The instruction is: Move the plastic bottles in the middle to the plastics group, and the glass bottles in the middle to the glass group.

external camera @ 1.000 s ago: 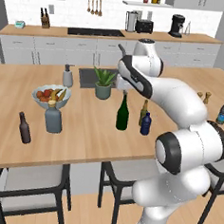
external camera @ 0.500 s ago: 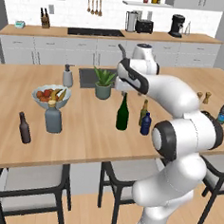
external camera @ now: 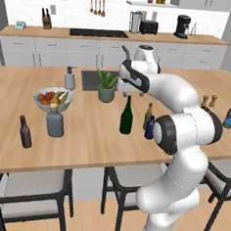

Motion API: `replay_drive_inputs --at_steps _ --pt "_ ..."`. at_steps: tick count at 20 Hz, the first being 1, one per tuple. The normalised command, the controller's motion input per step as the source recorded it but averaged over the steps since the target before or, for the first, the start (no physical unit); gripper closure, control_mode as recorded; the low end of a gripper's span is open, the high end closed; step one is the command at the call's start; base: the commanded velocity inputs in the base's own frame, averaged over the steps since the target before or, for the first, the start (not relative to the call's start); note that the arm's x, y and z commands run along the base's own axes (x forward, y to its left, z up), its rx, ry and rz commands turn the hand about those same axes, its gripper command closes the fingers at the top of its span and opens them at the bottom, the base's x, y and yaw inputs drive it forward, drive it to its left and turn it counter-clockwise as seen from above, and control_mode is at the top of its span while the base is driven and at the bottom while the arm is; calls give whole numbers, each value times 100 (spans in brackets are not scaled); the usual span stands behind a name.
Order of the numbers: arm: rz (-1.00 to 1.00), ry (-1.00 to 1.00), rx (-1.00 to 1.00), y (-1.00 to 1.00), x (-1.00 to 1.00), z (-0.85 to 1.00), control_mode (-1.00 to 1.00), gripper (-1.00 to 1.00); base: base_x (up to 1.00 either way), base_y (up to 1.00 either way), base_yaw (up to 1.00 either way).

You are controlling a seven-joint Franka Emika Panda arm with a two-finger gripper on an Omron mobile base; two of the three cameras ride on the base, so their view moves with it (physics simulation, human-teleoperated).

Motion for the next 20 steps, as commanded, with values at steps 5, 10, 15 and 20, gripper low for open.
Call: replay_drive_inputs --at_steps 5,10,15,20 --pt "1 -6 0 0 1 0 -100 -100 0 0 0" --pt "0 0 0 0 1 -11 -100 -100 0 0 0" --pt "0 -4 0 0 20 -45 -100 -100 0 0 0" --pt "0 -7 0 0 6 -32 -100 -100 0 0 0"
